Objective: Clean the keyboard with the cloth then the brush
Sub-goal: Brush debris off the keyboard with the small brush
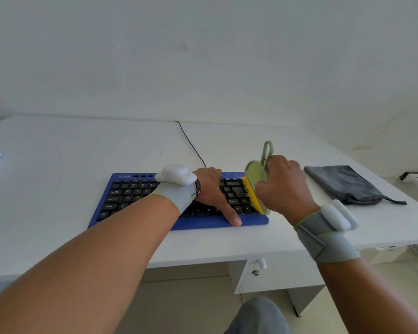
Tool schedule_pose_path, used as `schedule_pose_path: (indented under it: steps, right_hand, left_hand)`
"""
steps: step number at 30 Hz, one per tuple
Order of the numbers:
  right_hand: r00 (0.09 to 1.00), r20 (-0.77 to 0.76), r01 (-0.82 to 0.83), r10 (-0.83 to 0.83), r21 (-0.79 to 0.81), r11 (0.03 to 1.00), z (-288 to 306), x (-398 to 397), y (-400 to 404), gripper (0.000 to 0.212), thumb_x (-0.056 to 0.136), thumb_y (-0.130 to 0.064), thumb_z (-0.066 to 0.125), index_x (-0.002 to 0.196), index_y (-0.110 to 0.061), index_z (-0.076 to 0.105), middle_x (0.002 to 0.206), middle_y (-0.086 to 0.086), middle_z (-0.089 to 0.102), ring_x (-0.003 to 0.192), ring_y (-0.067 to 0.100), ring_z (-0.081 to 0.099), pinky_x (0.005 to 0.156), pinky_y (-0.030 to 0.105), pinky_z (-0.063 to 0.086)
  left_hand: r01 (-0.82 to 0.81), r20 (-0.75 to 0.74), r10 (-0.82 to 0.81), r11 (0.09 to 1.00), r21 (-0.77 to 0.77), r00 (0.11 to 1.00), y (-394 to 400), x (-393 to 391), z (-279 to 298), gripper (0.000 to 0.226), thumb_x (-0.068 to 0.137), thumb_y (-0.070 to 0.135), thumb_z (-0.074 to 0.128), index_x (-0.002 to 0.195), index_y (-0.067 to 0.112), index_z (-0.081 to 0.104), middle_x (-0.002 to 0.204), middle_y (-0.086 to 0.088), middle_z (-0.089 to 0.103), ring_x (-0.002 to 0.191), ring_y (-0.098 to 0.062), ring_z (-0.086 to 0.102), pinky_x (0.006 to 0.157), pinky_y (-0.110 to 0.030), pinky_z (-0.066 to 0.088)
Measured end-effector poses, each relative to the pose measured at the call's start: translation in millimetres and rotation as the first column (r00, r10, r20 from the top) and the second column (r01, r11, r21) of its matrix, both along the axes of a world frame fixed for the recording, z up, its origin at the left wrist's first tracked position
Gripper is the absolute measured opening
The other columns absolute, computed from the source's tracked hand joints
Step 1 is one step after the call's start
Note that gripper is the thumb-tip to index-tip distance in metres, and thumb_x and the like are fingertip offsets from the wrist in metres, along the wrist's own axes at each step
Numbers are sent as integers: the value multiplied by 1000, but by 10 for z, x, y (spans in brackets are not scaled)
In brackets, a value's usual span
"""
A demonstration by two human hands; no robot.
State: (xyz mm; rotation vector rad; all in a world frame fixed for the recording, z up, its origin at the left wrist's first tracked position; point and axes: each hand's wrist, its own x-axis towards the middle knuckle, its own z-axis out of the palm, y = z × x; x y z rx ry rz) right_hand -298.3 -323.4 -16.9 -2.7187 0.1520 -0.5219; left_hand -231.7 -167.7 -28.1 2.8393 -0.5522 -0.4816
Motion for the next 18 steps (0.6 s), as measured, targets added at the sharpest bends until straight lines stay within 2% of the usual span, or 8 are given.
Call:
schedule_pose_path:
  steps: [2,5,8,11,15,18]
  right_hand:
    - [999,-37,-11,12,8,1000,87,-77,-18,28,75,-7,53,67,-16,29,75,6,38,70,27,40,50,27,22]
    - [995,-97,-21,22,13,1000,277,-169,-86,22,73,-9,56,68,-13,35,75,7,42,67,26,45,50,25,28]
    - [1000,-5,12,-12,44,999,413,-162,-135,23,74,-10,60,67,-12,37,74,8,44,68,29,45,51,27,28]
    - [991,125,44,-54,83,996,405,-46,-81,25,78,-12,58,69,-13,35,80,11,45,76,33,43,62,32,28]
    - [991,125,31,-46,120,992,196,114,24,15,82,-12,55,79,-10,40,87,14,48,80,32,43,66,33,29]
    - [994,104,3,-12,88,996,28,75,30,24,82,-14,53,68,-15,33,79,13,48,75,34,46,63,33,28]
  left_hand:
    - [0,-4,0,1000,0,1000,6,5,-2,135,45,76,82,152,17,25,154,4,35,141,-20,34,114,-46,23]
    - [1,7,-1,1000,-6,1000,10,8,9,131,44,77,82,148,18,30,151,3,39,138,-21,38,113,-47,24]
    - [0,12,0,1000,-1,1000,14,-12,31,128,48,74,82,149,16,29,151,2,38,138,-21,38,111,-48,26]
    - [11,10,-11,1000,20,1000,11,-39,55,130,52,74,81,152,14,24,155,0,33,142,-22,34,113,-48,25]
    - [8,3,-8,1000,22,1000,5,-23,34,132,48,76,81,152,16,25,154,2,35,140,-21,36,112,-48,26]
    - [1,-6,-1,1000,11,1000,-1,-12,-2,131,46,76,82,150,19,28,152,5,38,139,-19,37,112,-47,25]
